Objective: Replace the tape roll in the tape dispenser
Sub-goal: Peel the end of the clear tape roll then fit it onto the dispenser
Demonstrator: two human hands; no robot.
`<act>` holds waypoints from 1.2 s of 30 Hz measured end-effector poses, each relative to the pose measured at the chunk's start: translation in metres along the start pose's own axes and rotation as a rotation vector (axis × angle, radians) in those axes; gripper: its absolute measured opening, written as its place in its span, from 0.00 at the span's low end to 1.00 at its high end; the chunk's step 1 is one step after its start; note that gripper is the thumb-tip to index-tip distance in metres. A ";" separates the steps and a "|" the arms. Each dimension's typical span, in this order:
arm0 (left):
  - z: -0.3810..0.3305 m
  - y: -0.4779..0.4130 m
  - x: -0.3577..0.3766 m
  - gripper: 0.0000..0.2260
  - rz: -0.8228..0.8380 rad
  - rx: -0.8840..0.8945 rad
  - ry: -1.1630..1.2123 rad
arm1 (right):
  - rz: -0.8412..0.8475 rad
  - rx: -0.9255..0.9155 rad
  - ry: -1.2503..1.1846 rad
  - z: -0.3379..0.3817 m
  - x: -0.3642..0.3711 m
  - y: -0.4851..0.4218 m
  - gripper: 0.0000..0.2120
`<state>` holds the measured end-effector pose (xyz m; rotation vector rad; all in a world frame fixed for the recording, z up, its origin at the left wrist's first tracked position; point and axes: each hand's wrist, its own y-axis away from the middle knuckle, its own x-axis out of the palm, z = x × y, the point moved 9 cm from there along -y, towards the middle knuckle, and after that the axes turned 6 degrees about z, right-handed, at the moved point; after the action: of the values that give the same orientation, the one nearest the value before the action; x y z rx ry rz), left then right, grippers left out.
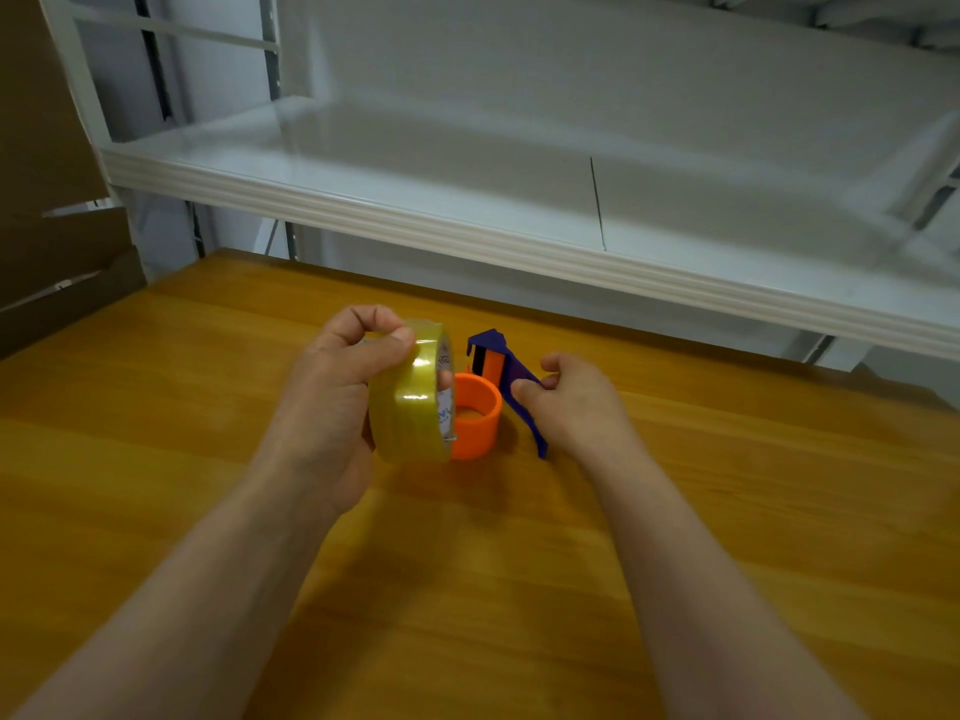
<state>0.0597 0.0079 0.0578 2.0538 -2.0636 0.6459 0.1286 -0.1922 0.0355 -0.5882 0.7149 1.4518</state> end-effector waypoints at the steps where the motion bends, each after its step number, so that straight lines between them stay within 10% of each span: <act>1: 0.001 0.000 -0.001 0.06 -0.004 -0.003 0.010 | 0.024 0.045 0.041 -0.003 0.002 -0.004 0.25; 10: 0.004 0.001 0.003 0.06 -0.006 -0.002 0.040 | -0.026 0.085 0.050 -0.022 0.003 -0.016 0.09; 29: 0.009 0.004 0.011 0.06 0.037 -0.015 0.028 | 0.123 -0.057 -1.004 -0.023 -0.022 0.031 0.05; 36: 0.009 0.002 0.008 0.06 0.022 -0.001 0.033 | 0.165 -0.125 -1.049 -0.018 -0.018 0.047 0.30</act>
<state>0.0595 -0.0028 0.0531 2.0087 -2.0712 0.6770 0.0802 -0.2155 0.0399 0.1875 -0.1648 1.7013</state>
